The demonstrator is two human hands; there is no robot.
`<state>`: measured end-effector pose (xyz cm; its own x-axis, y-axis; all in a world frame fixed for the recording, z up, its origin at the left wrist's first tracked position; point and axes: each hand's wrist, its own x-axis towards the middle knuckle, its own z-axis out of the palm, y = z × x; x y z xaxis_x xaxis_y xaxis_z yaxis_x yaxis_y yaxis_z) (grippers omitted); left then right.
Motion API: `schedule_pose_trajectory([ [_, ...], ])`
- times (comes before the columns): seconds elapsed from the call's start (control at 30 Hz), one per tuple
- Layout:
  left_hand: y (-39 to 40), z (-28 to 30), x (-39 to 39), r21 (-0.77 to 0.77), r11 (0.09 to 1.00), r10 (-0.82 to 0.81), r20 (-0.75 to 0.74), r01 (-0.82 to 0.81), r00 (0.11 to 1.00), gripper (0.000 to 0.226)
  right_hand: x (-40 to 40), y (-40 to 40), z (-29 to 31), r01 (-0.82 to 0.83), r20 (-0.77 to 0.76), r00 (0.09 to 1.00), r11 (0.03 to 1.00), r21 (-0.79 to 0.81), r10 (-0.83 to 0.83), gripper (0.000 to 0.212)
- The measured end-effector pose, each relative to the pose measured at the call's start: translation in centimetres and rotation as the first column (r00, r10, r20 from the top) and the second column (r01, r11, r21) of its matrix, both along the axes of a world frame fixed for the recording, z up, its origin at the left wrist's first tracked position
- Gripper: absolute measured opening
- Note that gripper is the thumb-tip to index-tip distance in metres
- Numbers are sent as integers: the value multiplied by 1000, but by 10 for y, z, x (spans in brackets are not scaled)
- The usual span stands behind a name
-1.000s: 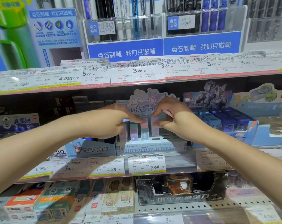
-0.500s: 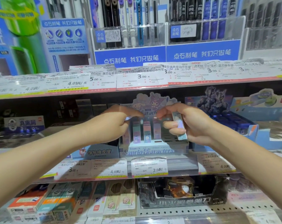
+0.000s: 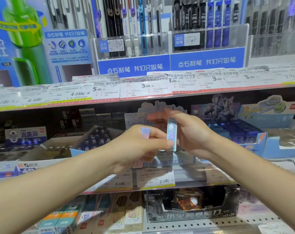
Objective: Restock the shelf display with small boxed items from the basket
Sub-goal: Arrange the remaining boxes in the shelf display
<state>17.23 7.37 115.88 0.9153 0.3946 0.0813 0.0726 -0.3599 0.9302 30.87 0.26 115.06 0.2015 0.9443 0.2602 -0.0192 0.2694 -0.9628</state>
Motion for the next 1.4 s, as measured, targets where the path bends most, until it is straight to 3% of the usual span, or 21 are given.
schedule_pose_trajectory([
  [0.17, 5, -5, 5, 1, 997, 73, 35, -73, 997, 10, 4, -3, 1, 92, 141, 985, 994, 56, -99, 26],
  [0.3, 12, -5, 6, 17, 989, 147, 43, -148, 988, 11, 16, -14, 3, 233, 460, 832, 948, 216, -310, 41],
  [0.47, 12, -6, 7, 102, 978, 179, 40, -182, 983, 16, 14, -17, 5, 234, 530, 779, 939, 251, -335, 38],
  [0.53, 14, -4, 8, 242, 952, 174, 73, -186, 982, 26, 17, -15, 6, 264, 524, 762, 922, 283, -379, 34],
  [0.57, 17, -3, 7, 384, 901, 173, 107, -201, 979, 27, 19, -14, 6, 286, 527, 747, 911, 297, -406, 33],
  [0.67, 28, 1, 4, 740, 629, 151, 184, -237, 971, 31, 25, -12, 2, 337, 581, 671, 888, 314, -460, 35],
  [0.73, 33, 4, 2, 841, 514, 150, 105, -168, 983, 38, 25, -11, -2, 334, 630, 633, 893, 302, -450, 32],
  [0.8, 33, 6, 0, 886, 458, 166, -8, -70, 986, 49, 25, -10, -5, 328, 666, 607, 900, 287, -434, 32],
  [0.9, 32, 7, -1, 888, 459, 204, -105, -1, 973, 59, 23, -8, -9, 320, 689, 589, 905, 280, -422, 40],
  [1.03, 35, 7, -4, 858, 513, 208, -138, 12, 968, 59, 21, -7, -12, 297, 702, 593, 918, 265, -394, 39],
  [1.2, 37, 11, -3, 858, 510, 196, -181, 57, 964, 59, 23, -4, -20, 303, 715, 587, 922, 242, -381, 38],
  [1.4, 42, 14, -3, 855, 507, 172, -229, 113, 958, 58, 23, -6, -25, 302, 772, 447, 888, 346, -453, 28],
])
